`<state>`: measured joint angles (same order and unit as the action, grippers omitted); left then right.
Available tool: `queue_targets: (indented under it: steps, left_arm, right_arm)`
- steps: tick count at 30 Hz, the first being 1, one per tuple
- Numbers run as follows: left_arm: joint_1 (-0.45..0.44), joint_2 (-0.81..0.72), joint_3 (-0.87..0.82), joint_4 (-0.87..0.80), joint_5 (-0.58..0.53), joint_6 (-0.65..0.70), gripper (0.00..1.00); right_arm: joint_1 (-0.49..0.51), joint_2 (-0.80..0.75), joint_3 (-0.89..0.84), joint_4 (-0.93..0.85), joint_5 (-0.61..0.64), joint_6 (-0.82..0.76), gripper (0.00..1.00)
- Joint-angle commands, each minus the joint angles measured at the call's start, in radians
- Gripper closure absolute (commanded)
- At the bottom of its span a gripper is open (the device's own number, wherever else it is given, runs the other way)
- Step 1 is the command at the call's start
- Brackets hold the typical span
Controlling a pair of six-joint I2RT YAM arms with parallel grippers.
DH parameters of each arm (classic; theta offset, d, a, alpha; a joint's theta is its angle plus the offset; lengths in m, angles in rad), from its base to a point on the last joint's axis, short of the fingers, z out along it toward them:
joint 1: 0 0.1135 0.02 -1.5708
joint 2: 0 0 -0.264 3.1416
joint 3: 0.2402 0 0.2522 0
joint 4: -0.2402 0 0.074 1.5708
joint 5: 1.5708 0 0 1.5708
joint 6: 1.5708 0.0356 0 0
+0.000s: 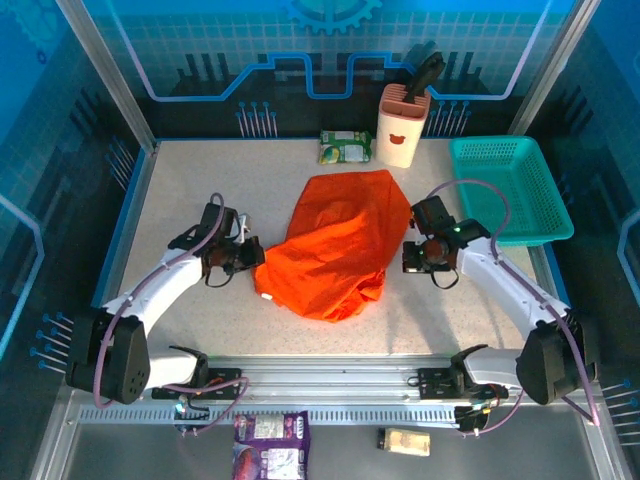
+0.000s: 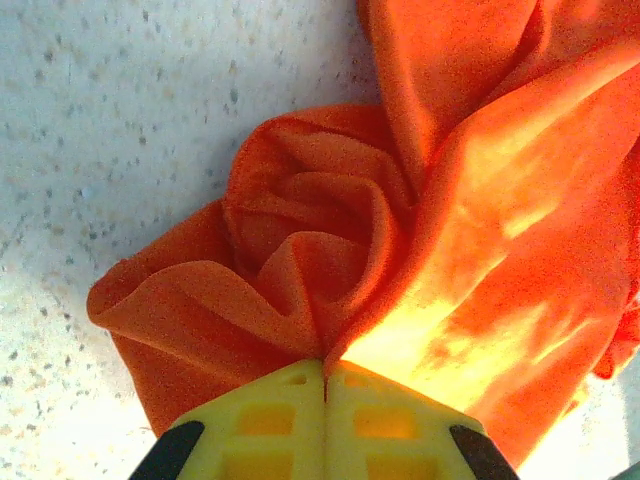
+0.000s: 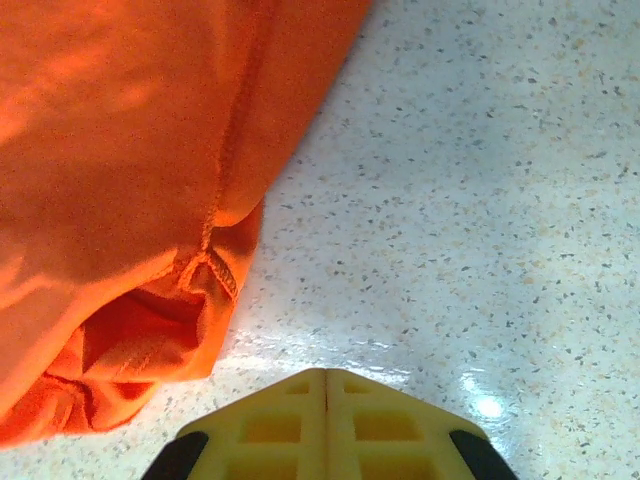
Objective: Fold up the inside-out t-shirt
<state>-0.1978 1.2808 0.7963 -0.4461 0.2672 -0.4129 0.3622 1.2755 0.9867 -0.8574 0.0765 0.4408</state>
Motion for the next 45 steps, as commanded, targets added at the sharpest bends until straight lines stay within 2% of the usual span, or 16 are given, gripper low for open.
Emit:
queue_targets:
  steps: [1, 5, 9, 11, 14, 17, 21, 23, 24, 28, 34, 38, 45]
  left_arm:
    - [0.009, 0.012, 0.055, 0.018, 0.063, 0.003, 1.00]
    - [0.009, 0.052, 0.065, 0.030, 0.100, -0.007, 1.00]
    - [0.009, 0.059, 0.061, 0.035, 0.101, -0.008, 1.00]
    - [0.009, 0.056, 0.063, 0.030, 0.098, -0.005, 1.00]
    - [0.008, 0.054, 0.066, 0.019, 0.093, 0.005, 1.00]
    - [0.009, 0.054, 0.069, 0.010, 0.090, 0.014, 1.00]
    - [0.009, 0.051, 0.071, 0.003, 0.082, 0.021, 1.00]
    - [0.011, 0.048, 0.073, 0.003, 0.079, 0.020, 1.00]
    - [0.011, 0.046, 0.073, 0.002, 0.078, 0.020, 1.00]
    - [0.010, 0.041, 0.078, 0.010, 0.076, 0.012, 1.00]
    - [0.030, 0.023, 0.132, -0.017, 0.045, 0.023, 1.00]
    - [0.061, 0.013, 0.208, -0.045, 0.051, 0.039, 1.00]
    - [0.190, -0.019, 0.374, -0.145, 0.085, 0.075, 1.00]
  right_arm:
    - [0.086, 0.037, 0.041, -0.056, -0.050, -0.005, 0.86]
    - [0.247, 0.136, 0.080, -0.055, 0.014, 0.061, 0.77]
    - [0.354, 0.249, 0.120, -0.025, 0.040, 0.090, 0.64]
    - [0.399, 0.314, 0.161, -0.043, 0.108, 0.086, 0.57]
    - [0.439, 0.413, 0.224, -0.099, 0.201, 0.061, 0.56]
    - [0.454, 0.481, 0.258, -0.114, 0.234, 0.042, 0.56]
    - [0.455, 0.514, 0.257, -0.089, 0.204, 0.032, 0.58]
    - [0.455, 0.519, 0.253, -0.077, 0.189, 0.029, 0.63]
    - [0.455, 0.518, 0.250, -0.074, 0.188, 0.029, 0.68]
    - [0.453, 0.495, 0.244, -0.082, 0.209, 0.027, 1.00]
    - [0.416, 0.343, 0.249, -0.160, 0.308, 0.024, 1.00]
    - [0.387, 0.205, 0.320, -0.269, 0.378, 0.004, 1.00]
    - [0.345, 0.000, 0.460, -0.398, 0.409, -0.022, 1.00]
